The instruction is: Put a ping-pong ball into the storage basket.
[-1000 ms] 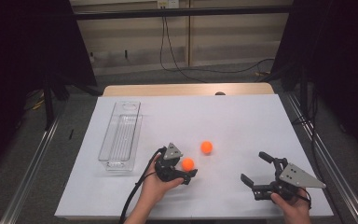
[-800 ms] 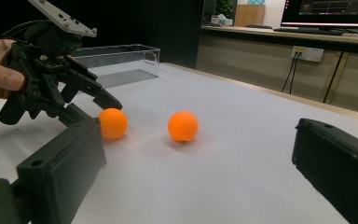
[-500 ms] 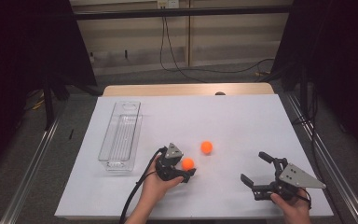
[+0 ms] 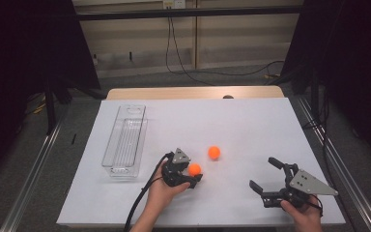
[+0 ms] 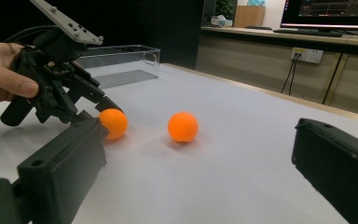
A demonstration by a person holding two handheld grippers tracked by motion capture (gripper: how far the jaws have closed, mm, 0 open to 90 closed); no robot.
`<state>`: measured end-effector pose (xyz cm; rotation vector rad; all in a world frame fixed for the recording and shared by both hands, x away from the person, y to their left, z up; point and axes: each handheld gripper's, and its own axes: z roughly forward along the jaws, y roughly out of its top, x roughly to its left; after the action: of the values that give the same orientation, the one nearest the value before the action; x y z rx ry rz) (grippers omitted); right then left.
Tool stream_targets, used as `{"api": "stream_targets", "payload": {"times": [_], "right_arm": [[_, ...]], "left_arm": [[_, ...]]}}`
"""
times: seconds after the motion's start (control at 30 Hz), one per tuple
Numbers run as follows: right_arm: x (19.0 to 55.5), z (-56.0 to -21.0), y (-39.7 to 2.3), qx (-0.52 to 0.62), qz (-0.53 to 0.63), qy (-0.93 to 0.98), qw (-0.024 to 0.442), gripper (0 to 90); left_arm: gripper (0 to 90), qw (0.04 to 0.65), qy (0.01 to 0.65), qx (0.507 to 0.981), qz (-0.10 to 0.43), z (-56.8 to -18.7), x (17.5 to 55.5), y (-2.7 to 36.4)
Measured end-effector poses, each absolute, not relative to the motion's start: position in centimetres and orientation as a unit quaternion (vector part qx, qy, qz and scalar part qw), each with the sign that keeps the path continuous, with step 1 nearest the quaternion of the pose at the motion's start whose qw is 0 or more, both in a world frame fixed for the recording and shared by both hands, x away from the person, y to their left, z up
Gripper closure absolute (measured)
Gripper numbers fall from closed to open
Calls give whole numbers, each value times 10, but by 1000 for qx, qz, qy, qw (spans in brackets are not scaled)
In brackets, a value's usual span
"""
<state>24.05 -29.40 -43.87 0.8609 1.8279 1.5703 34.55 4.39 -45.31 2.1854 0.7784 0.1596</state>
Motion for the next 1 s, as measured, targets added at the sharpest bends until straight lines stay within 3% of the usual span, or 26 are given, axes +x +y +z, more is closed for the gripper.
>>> {"api": "stream_targets", "payload": {"times": [1.0], "right_arm": [[241, -439, -294, 324, 587, 684, 288, 22]], "left_arm": [[398, 388, 310, 865, 65, -453, 349, 39]]}}
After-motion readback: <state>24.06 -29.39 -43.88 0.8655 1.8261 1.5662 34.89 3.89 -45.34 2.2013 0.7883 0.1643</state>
